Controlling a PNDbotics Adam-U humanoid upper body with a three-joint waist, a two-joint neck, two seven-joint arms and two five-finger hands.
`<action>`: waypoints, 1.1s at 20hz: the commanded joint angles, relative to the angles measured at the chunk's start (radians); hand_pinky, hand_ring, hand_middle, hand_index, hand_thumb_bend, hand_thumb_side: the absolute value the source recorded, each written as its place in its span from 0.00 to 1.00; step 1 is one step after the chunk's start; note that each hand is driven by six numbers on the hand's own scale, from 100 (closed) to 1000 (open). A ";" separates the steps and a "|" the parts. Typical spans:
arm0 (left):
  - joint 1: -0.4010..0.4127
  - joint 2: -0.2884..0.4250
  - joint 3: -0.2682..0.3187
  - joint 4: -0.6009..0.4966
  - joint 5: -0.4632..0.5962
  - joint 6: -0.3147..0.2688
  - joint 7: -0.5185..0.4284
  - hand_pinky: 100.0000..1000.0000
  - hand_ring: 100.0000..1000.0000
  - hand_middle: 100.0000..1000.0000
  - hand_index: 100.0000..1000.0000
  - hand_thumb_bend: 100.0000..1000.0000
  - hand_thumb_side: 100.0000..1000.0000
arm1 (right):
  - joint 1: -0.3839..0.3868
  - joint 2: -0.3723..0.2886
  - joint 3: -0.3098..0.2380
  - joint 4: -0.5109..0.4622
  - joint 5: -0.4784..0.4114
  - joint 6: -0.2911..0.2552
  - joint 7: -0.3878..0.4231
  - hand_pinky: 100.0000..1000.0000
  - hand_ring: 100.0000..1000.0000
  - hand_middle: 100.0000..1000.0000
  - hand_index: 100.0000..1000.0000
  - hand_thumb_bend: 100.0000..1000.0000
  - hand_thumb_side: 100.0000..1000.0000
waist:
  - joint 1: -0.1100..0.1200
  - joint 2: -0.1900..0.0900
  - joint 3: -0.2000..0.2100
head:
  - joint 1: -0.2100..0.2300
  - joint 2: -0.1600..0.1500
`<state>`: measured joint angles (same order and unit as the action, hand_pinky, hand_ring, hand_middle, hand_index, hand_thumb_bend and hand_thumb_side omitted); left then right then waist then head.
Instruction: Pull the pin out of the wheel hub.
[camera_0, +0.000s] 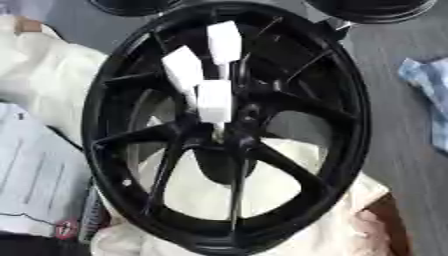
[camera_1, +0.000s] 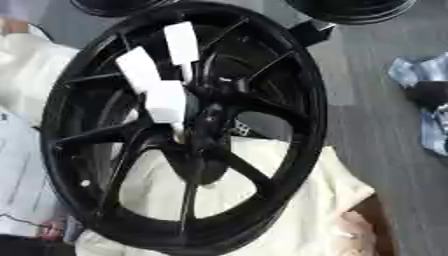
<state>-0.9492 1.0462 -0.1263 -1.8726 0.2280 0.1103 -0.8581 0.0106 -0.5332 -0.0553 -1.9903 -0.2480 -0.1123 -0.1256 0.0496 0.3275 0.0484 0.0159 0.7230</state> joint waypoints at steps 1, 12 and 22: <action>-0.007 0.031 0.008 -0.003 -0.003 0.004 0.000 0.80 0.79 0.71 0.81 0.00 0.35 | -0.001 -0.021 -0.005 -0.010 0.001 0.003 -0.001 0.91 0.80 0.55 0.67 0.00 0.61 | -0.001 -0.020 0.000 | 0.002 -0.010; -0.009 0.027 0.003 -0.001 -0.008 0.006 -0.006 0.80 0.79 0.71 0.81 0.00 0.35 | -0.003 -0.019 0.001 -0.010 0.006 0.004 -0.001 0.91 0.80 0.55 0.67 0.00 0.61 | 0.000 -0.016 -0.003 | 0.002 -0.023; 0.013 0.048 -0.042 -0.112 -0.047 0.004 -0.047 0.81 0.81 0.75 0.83 0.02 0.27 | -0.006 -0.014 0.004 -0.010 0.008 0.007 -0.001 0.92 0.80 0.55 0.67 0.00 0.62 | 0.002 -0.011 -0.009 | 0.013 -0.015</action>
<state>-0.9288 1.0513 -0.1705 -1.9579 0.1893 0.1144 -0.8978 0.0091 -0.5326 -0.0485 -1.9903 -0.2436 -0.1061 -0.1249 0.0533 0.3319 0.0399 0.0250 0.7107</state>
